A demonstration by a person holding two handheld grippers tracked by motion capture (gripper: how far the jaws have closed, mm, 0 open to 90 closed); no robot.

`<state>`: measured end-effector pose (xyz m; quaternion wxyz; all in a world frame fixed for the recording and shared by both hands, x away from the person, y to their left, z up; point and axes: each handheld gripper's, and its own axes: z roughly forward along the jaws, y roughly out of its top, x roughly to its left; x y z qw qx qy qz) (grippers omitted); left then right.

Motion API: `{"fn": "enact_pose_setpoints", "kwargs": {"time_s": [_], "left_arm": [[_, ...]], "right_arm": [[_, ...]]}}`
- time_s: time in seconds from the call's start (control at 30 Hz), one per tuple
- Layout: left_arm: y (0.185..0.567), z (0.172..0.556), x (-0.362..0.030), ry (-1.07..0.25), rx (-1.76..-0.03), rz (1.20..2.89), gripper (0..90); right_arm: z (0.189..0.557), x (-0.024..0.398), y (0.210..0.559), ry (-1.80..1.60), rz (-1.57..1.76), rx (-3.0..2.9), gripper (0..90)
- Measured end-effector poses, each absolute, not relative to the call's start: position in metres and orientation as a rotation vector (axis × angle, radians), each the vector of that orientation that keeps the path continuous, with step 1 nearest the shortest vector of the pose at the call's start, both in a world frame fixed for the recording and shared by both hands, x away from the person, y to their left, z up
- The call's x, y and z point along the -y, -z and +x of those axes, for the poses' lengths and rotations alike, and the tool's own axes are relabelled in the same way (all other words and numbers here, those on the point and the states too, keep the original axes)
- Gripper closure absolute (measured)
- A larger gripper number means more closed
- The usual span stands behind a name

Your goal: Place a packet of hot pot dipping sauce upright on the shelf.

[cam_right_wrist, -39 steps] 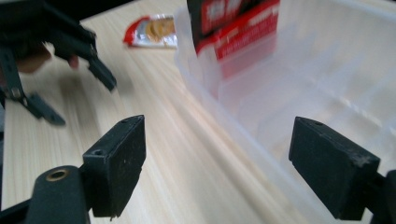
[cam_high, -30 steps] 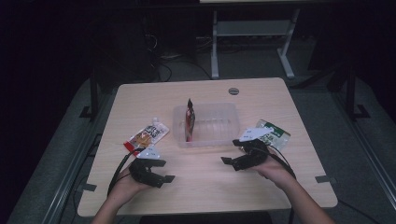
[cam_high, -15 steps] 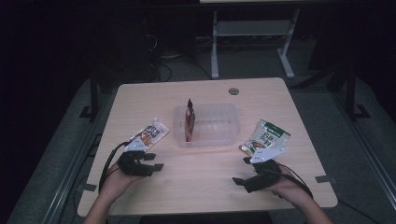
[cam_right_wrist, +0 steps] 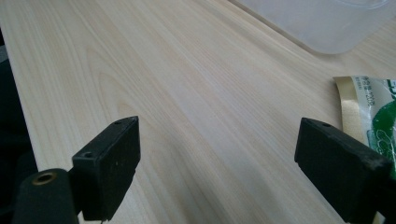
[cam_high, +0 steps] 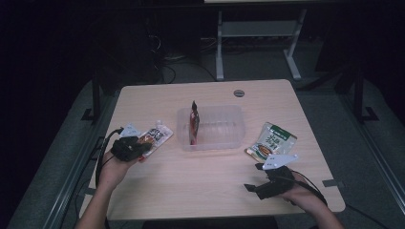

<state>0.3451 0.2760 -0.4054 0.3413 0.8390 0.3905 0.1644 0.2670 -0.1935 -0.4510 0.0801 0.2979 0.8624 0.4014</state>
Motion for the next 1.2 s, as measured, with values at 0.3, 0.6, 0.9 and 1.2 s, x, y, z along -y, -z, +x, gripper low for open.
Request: {"fn": "enact_pose_setpoints", "kwargs": {"time_s": [0.3, 0.6, 0.9, 1.2], "left_arm": [[0.418, 0.389, -0.289, -0.460, -1.115, 2.156, 89.9], [0.443, 0.411, -0.288, -0.449, -1.193, 2.208, 89.9], [0.454, 0.418, -0.287, -0.410, -1.211, 2.233, 90.0], [0.449, 0.425, -0.280, -0.367, -1.153, 2.368, 90.0]], "right_arm": [[0.270, 0.191, 0.451, -1.207, 0.867, -2.586, 13.7], [0.272, 0.191, 0.452, -1.193, 0.845, -2.598, 13.8], [0.274, 0.193, 0.453, -1.189, 0.841, -2.606, 13.8], [0.276, 0.193, 0.454, -1.192, 0.839, -2.613, 13.8]]}}
